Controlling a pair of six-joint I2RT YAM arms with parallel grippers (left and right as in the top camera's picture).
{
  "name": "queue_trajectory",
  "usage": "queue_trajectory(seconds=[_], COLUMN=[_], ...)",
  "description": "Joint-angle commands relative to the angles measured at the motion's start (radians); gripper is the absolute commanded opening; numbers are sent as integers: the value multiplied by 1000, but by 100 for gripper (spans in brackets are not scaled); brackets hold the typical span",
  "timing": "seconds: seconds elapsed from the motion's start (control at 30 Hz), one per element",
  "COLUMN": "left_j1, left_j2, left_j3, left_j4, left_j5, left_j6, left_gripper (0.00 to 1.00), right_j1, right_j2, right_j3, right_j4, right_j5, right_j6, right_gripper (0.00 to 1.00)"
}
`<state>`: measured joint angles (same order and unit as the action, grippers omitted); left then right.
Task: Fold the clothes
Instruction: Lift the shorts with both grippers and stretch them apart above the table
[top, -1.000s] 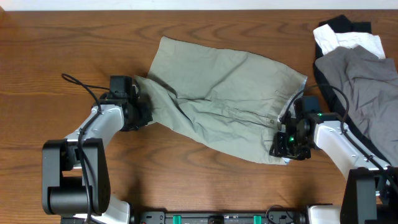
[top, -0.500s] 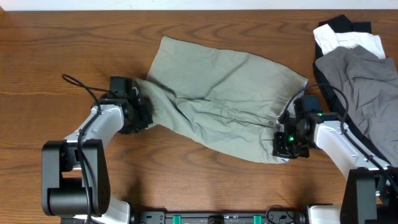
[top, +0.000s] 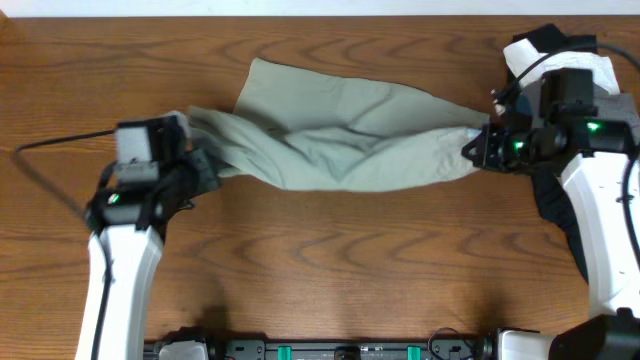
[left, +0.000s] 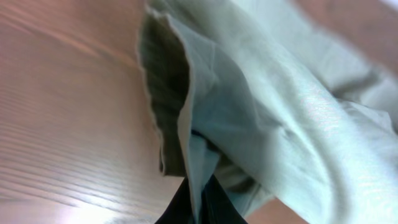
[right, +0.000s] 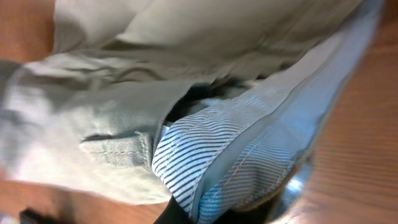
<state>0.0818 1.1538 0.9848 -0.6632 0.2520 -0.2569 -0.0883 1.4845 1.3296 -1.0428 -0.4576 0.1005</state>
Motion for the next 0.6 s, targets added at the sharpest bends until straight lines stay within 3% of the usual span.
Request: queue_trajectory(seconds=[0.0, 0.17, 0.37, 0.57], left_j1=[67, 138, 142, 142], left_j2=[-81, -132, -156, -155], left_j3=[24, 26, 60, 69], left_j4=[10, 40, 70, 29], left_j5=[-96, -86, 59, 59], left_j6=[13, 13, 9, 9], left_gripper=[6, 6, 6, 6], right_j1=[-31, -60, -65, -63], right_j2=[-8, -8, -14, -14], right_j3=[40, 50, 60, 65], right_j4=[-23, -54, -118, -290], right_j5=[59, 36, -11, -55], right_j6=[-13, -13, -59, -138], right_gripper=[1, 1, 1, 3])
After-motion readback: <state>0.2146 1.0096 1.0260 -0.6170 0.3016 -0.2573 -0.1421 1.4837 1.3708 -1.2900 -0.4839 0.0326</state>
